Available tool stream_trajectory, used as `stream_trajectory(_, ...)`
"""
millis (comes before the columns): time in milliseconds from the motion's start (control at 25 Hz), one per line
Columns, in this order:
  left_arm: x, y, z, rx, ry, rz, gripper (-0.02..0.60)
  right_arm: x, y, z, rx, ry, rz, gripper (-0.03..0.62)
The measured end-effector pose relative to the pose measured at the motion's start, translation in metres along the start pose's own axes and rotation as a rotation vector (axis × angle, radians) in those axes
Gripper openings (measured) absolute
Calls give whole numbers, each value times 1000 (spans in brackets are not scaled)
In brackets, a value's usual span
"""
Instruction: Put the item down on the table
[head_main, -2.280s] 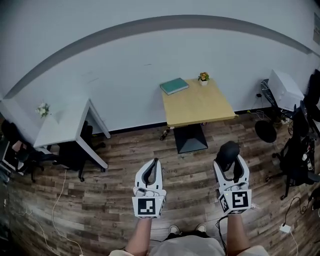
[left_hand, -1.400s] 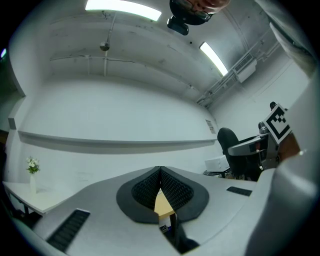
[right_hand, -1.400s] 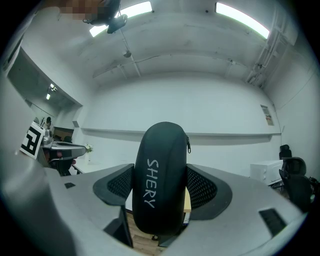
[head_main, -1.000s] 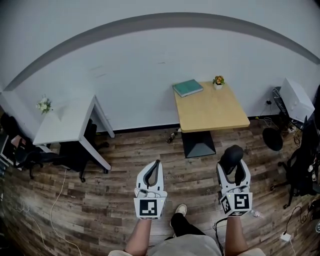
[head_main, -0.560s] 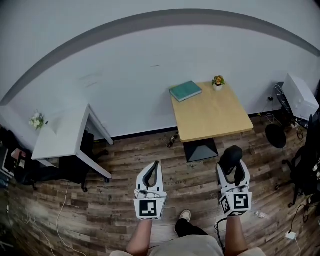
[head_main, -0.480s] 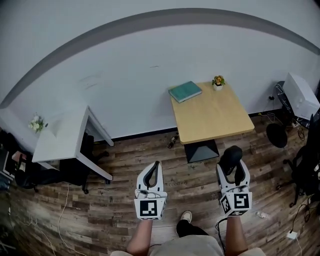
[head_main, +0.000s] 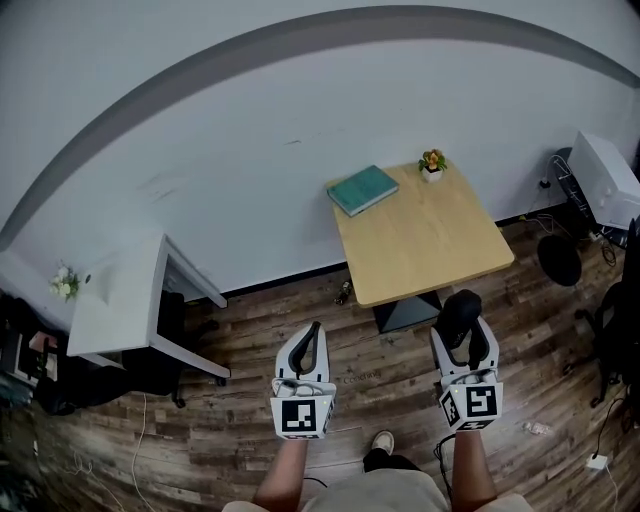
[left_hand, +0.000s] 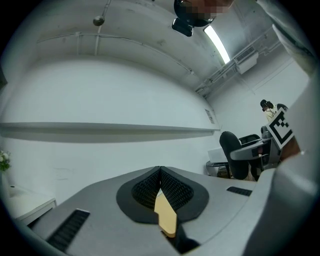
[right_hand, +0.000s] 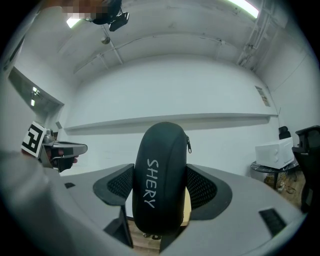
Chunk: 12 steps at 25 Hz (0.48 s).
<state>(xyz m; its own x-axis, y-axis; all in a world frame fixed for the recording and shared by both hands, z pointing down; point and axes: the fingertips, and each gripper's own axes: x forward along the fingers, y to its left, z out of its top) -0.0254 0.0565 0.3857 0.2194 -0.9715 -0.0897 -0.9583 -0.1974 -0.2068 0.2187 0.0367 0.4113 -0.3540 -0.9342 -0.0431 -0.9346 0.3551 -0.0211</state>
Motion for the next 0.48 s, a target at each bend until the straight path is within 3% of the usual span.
stream_trajectory(320, 42, -11, -13, 4, 35, -48, 8, 31, -19, -7, 4, 14, -12, 334)
stream_trajectory(480, 54, -10, -10, -7, 12, -59, 8, 36, -26, -1, 6, 5, -31, 334)
